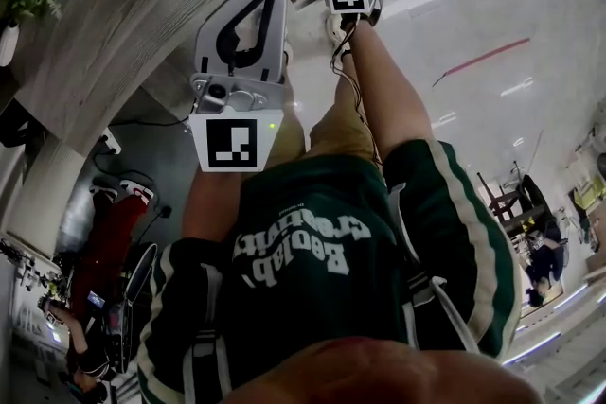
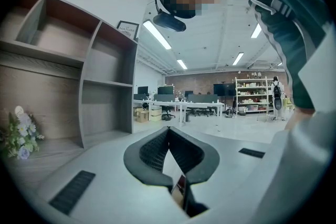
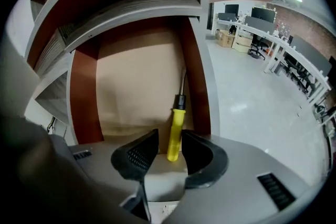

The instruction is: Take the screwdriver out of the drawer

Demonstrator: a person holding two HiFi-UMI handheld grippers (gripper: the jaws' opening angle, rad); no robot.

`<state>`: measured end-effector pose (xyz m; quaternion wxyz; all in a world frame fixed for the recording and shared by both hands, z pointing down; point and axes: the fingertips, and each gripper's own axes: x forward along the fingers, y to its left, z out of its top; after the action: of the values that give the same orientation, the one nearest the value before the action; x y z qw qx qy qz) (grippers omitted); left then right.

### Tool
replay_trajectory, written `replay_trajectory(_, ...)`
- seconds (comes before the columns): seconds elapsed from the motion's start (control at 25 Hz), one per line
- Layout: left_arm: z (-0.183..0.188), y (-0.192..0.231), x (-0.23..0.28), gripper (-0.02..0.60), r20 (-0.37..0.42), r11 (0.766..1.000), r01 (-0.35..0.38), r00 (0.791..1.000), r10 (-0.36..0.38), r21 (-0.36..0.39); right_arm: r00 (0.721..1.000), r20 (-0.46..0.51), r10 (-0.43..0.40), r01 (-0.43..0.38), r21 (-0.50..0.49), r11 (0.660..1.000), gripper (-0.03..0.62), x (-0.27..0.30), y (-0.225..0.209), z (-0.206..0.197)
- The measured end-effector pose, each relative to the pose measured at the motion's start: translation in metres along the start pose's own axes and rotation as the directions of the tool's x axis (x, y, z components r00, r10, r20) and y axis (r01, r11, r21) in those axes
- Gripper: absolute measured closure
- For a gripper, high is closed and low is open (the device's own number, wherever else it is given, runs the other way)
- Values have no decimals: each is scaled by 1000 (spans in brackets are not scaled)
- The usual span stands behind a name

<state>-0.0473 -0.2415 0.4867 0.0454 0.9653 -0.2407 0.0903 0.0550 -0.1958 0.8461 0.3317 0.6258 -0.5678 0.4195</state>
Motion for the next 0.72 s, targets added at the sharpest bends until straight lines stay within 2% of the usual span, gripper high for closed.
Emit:
replay_trajectory(0.24,-9,-2,1,565,-17,1000,7,1000,-7,-3,998,32,53,-53,-1,999,470,-4,11,6)
replay_trajectory(0.32,-10,-3,2,565,-24,1000,8,1000,-8,-7,999,18,33,-34,9,999,470,-2,6,4)
replay_trajectory(0.56,-13,1,3,565,-19,1000,14,1000,-14,-8,992,-101,-71,70,-7,997,480,10,-2,-7)
replay_trajectory(0.72,-13,2,4,565,-14,1000,22,1000,-22,0,991,-101,-87,83,-44,996,480,12,-1,-2)
